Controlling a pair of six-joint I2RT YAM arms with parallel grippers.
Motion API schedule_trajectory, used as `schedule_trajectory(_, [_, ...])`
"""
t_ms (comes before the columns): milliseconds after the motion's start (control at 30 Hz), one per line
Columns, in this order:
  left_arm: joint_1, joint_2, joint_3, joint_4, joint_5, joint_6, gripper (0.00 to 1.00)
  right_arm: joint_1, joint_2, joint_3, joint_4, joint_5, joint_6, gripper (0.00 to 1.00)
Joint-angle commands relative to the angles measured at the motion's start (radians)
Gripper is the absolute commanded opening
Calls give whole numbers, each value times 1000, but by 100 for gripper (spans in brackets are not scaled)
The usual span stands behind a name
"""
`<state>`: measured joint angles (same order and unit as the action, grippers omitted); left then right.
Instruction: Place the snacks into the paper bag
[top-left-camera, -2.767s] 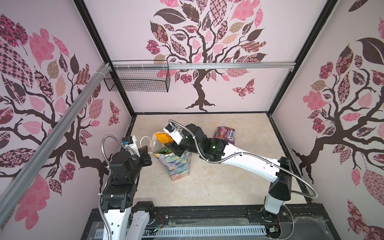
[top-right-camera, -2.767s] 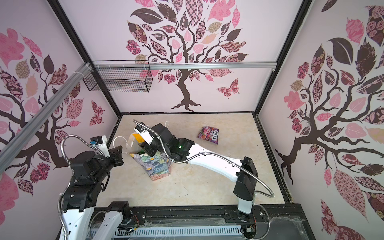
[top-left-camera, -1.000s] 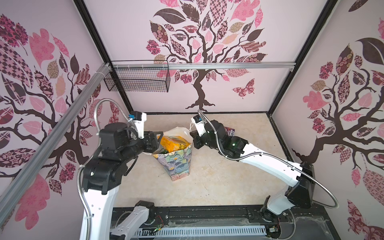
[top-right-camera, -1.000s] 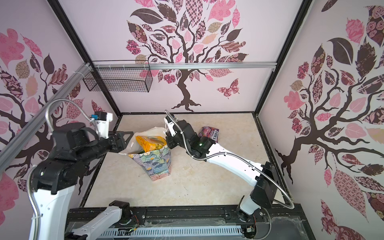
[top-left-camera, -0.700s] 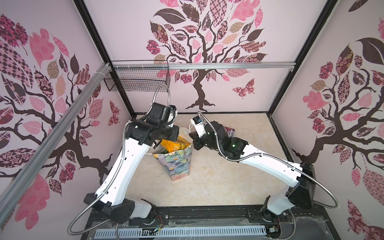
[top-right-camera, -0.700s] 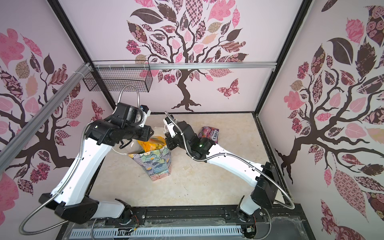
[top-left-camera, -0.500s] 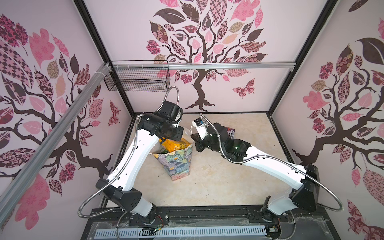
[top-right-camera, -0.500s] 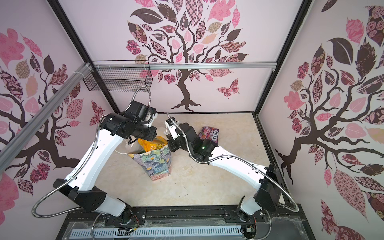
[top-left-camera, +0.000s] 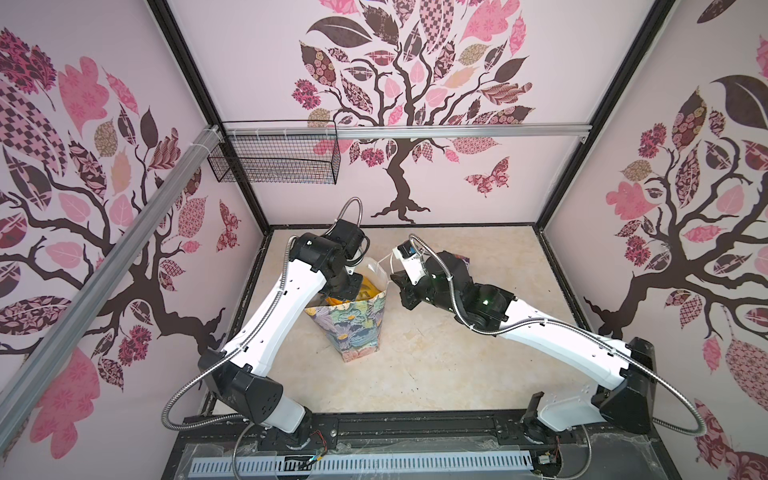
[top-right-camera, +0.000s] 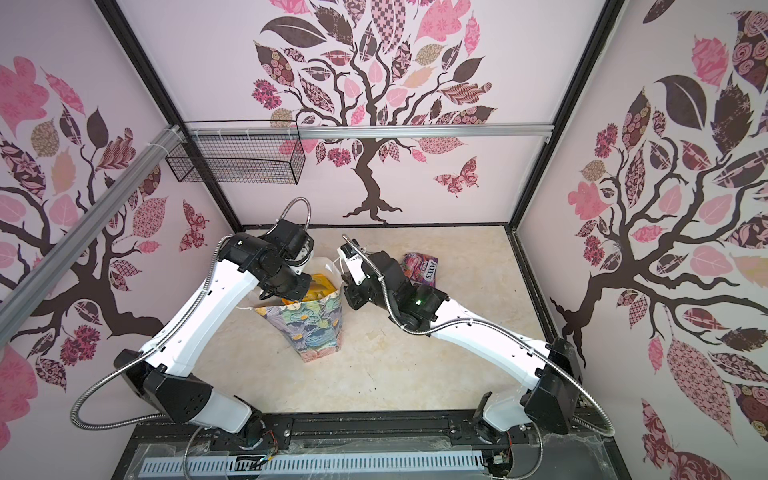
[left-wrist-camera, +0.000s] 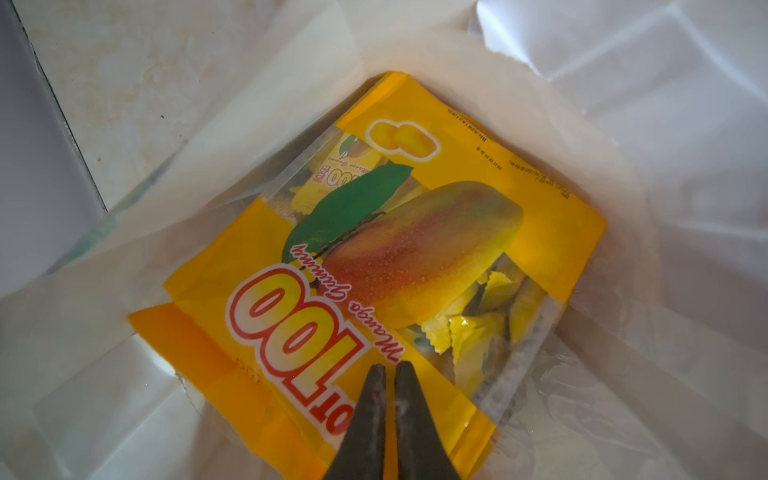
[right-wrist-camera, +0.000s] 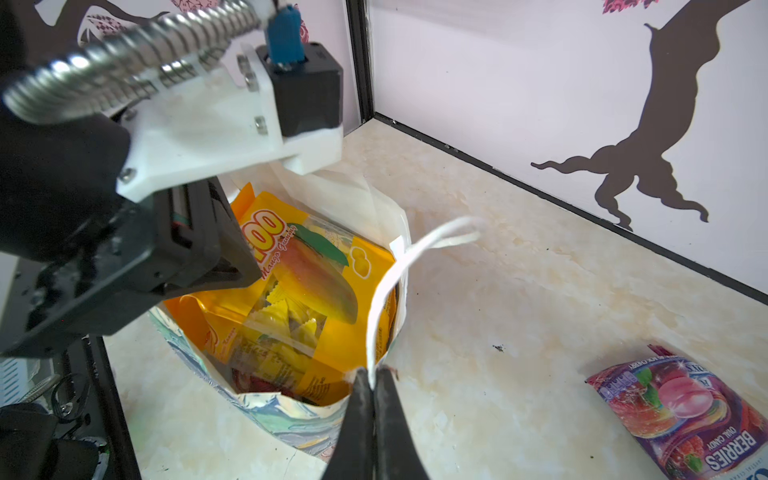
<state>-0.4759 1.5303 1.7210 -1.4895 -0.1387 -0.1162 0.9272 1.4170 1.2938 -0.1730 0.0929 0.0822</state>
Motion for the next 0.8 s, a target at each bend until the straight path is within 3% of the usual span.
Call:
schedule_trajectory(0, [0, -1, -31, -67, -16, -38, 10, -1, -52, -5, 28, -22, -5, 0])
schedule_trajectory(300, [-1, 38, -139, -6, 2, -62, 1, 0, -66, -15, 46, -50, 8, 0])
schedule_trajectory(633, [-1, -29, -244, 206, -22, -99, 3, 4, -64, 6, 35, -117, 3, 1])
schedule_trajectory(767, [0, -115, -225, 292, -60, -93, 22, 7, -53, 29, 16, -133, -4, 3])
